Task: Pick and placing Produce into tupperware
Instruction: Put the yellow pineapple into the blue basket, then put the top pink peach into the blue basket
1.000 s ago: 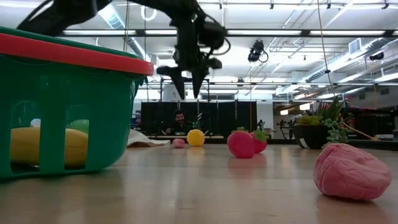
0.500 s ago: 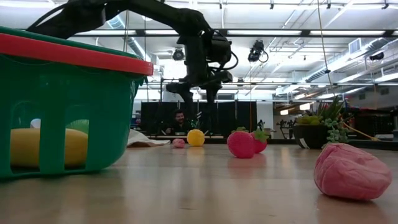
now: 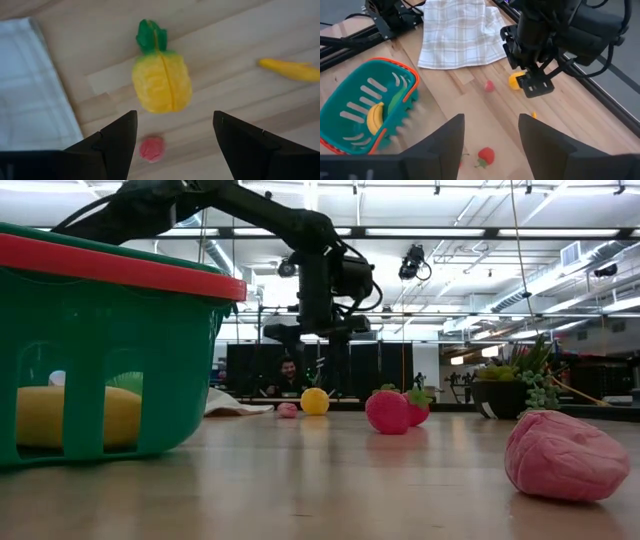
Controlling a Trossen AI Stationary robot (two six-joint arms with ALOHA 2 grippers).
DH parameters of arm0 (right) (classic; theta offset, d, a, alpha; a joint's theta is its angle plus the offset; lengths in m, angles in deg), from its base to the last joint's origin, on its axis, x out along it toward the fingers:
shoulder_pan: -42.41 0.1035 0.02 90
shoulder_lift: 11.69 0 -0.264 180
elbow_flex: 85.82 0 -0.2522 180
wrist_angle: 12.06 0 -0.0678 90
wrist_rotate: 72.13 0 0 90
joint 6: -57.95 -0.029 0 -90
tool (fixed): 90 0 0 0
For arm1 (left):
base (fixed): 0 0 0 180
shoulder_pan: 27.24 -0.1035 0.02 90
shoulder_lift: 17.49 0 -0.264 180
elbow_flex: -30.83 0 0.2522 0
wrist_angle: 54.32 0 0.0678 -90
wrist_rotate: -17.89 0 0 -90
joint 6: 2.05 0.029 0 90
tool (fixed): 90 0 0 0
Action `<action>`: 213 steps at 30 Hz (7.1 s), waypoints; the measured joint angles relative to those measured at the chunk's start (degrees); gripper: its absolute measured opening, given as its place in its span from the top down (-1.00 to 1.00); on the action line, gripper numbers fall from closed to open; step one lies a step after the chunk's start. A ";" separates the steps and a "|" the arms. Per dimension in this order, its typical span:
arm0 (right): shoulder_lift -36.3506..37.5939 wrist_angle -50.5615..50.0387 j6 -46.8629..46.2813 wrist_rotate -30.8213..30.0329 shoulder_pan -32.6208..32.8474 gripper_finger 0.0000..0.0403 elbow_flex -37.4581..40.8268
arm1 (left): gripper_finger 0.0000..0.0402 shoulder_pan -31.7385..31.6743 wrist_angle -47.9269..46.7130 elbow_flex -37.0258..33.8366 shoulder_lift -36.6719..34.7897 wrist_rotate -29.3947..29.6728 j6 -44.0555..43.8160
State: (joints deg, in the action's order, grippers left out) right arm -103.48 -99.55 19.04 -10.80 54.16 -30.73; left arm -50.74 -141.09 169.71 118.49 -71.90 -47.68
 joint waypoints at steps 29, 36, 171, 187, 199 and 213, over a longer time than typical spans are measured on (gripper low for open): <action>0.00 -0.41 1.55 0.00 0.04 0.08 0.00 | -0.32 -2.20 0.07 0.00 2.91 -4.52 1.36; 0.00 -0.38 1.55 -0.02 0.04 0.10 0.00 | -0.32 -2.87 0.58 0.02 3.56 -4.35 1.33; 0.02 -11.48 -7.60 -9.08 3.74 0.23 -0.02 | -0.31 34.77 9.41 -39.93 -44.06 -9.13 10.41; 0.00 -6.24 -9.58 -9.04 3.75 0.23 0.00 | -0.24 10.15 31.34 -54.18 -43.25 -4.46 36.24; -0.02 -4.18 -9.08 -11.56 3.74 0.23 0.00 | -0.23 4.39 47.81 -61.20 -35.24 -8.20 30.91; -0.02 -3.58 -9.51 -11.58 3.77 0.23 0.00 | -0.22 4.43 52.75 -61.22 -27.93 -1.21 29.82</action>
State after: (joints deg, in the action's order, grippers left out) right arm -103.50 -103.14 9.53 -22.38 57.93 -30.73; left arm -46.31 -88.34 108.50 90.56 -73.11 -17.86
